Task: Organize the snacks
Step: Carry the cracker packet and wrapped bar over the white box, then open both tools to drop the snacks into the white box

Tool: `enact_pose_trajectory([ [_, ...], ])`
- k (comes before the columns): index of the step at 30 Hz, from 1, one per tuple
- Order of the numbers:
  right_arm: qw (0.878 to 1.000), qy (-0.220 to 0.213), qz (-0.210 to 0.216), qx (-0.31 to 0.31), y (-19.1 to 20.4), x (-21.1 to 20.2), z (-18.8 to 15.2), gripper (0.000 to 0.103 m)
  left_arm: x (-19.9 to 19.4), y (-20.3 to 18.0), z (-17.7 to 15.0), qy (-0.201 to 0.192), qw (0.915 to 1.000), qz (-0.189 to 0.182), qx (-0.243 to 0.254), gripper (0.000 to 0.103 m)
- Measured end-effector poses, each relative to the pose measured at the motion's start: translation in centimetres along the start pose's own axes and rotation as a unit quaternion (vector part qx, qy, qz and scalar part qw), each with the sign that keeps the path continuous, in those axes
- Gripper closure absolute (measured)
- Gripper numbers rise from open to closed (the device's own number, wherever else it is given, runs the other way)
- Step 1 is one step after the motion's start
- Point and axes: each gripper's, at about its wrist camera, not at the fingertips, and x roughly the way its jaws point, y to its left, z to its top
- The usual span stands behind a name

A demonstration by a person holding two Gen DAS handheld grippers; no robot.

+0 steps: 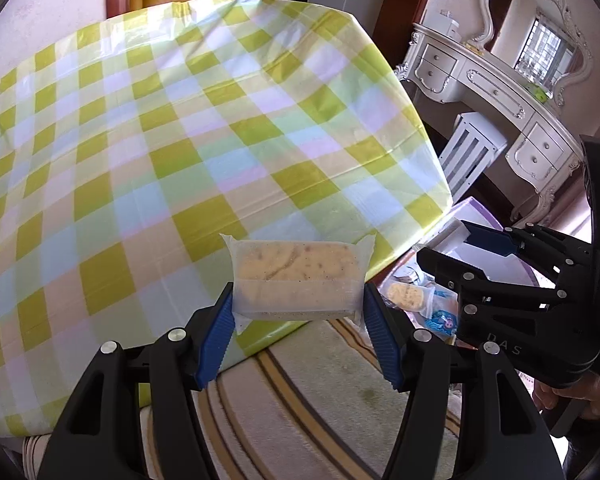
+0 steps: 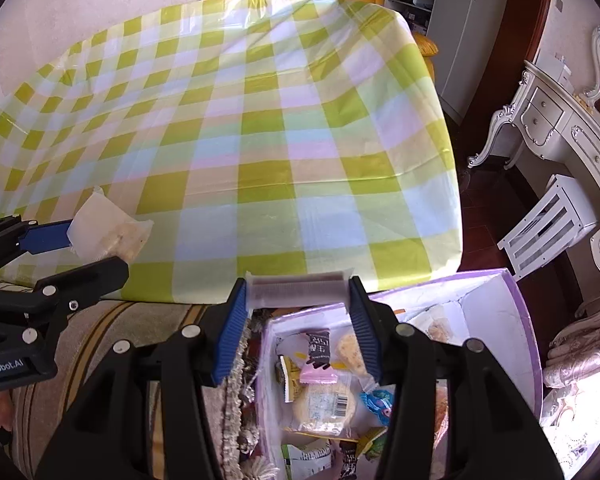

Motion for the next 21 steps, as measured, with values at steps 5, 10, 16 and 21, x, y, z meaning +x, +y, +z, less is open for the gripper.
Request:
enact_pose_trajectory([
  [5,0.999,0.002,-0.019,0.027,-2.7,-0.6,-1.6,0.053,0.7,-3.0,-0.2,0.016,0.9994,-0.025,0.015,0.043],
  [10,0.997,0.009,-0.042,0.057,-5.4,-1.1,-3.4,0.053,1.7,-5.6,-0.7,0.043,0.9973,-0.057,0.02,0.043],
  [16,0.994,0.02,-0.063,0.092,-8.1,-1.5,-5.7,0.052,2.8,-8.9,-1.5,0.068,0.9939,-0.079,0.036,0.043],
  [21,0.989,0.028,-0.083,0.116,-10.0,-2.1,-7.2,0.051,3.4,-10.7,-1.9,0.084,0.9915,-0.087,0.048,0.042],
])
